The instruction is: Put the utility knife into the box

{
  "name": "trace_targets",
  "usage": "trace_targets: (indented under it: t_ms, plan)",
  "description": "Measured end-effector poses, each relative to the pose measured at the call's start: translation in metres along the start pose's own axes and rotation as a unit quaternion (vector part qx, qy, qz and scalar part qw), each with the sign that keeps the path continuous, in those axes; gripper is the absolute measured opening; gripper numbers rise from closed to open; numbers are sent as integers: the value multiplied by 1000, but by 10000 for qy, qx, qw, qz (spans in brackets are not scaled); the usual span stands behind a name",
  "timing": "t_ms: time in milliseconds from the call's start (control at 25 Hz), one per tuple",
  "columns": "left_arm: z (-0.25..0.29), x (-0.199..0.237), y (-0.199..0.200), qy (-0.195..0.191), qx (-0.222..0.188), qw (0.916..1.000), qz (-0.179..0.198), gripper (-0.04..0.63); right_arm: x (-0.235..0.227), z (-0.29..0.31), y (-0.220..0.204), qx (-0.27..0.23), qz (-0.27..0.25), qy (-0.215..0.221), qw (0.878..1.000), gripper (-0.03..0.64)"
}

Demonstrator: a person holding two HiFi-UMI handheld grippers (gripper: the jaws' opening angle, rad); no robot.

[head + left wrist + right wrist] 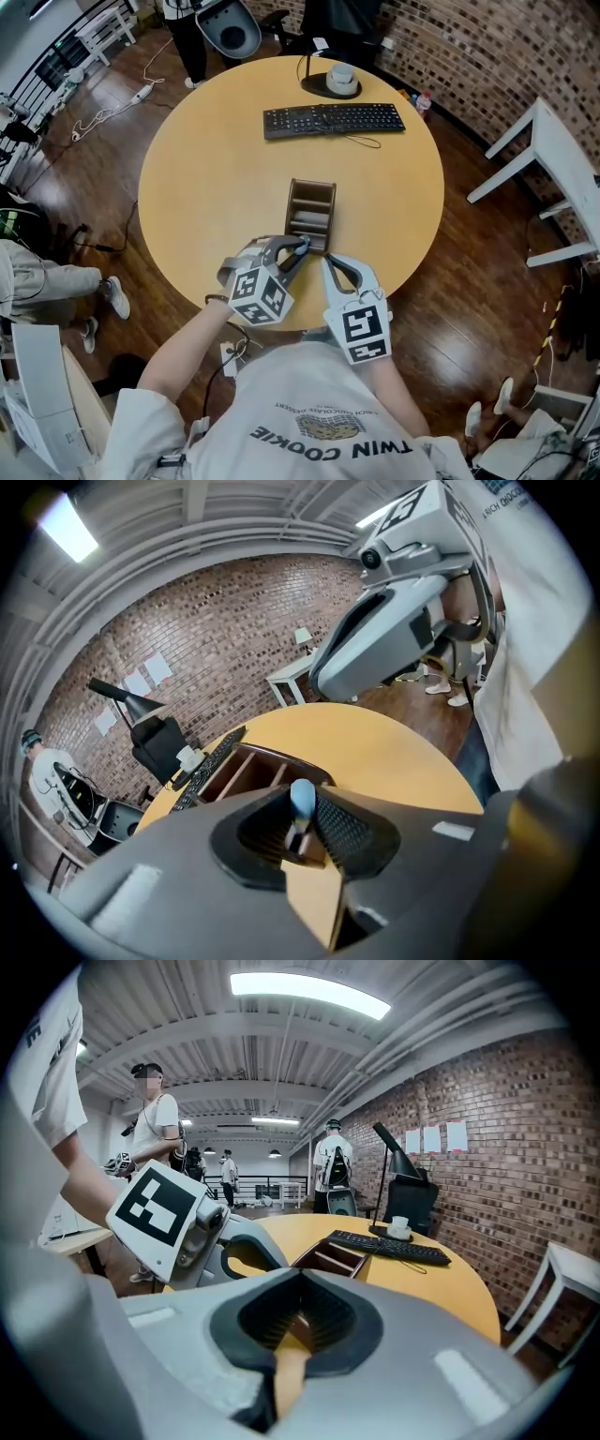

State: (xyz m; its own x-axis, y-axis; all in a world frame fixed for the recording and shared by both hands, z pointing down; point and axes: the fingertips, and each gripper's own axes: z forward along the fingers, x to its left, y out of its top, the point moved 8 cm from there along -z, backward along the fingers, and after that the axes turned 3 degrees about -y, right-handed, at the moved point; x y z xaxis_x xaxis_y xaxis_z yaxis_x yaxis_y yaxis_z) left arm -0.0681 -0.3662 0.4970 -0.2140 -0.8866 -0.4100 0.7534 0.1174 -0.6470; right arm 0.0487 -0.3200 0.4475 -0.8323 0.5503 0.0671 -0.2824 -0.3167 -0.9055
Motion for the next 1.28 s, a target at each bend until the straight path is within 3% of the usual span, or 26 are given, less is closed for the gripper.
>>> trace_targets:
  t_ms: [360,600,1040,1280]
  plan:
    - [20,0,-9,-287,165,9954,898,75,-6,7,-2,49,72,48,10000,2]
    - [25,3,-16,-422,291,9908,1250,77,-9,10,-1,36,95,25,9999,2]
    - [28,-2,-18,-546,432,9872,1436,91,-4,8,-2,35,97,5,9999,2]
    - [25,-5,-23,-593,502,9878,1348,123,0,3,-4,57,170,-12,9998,2]
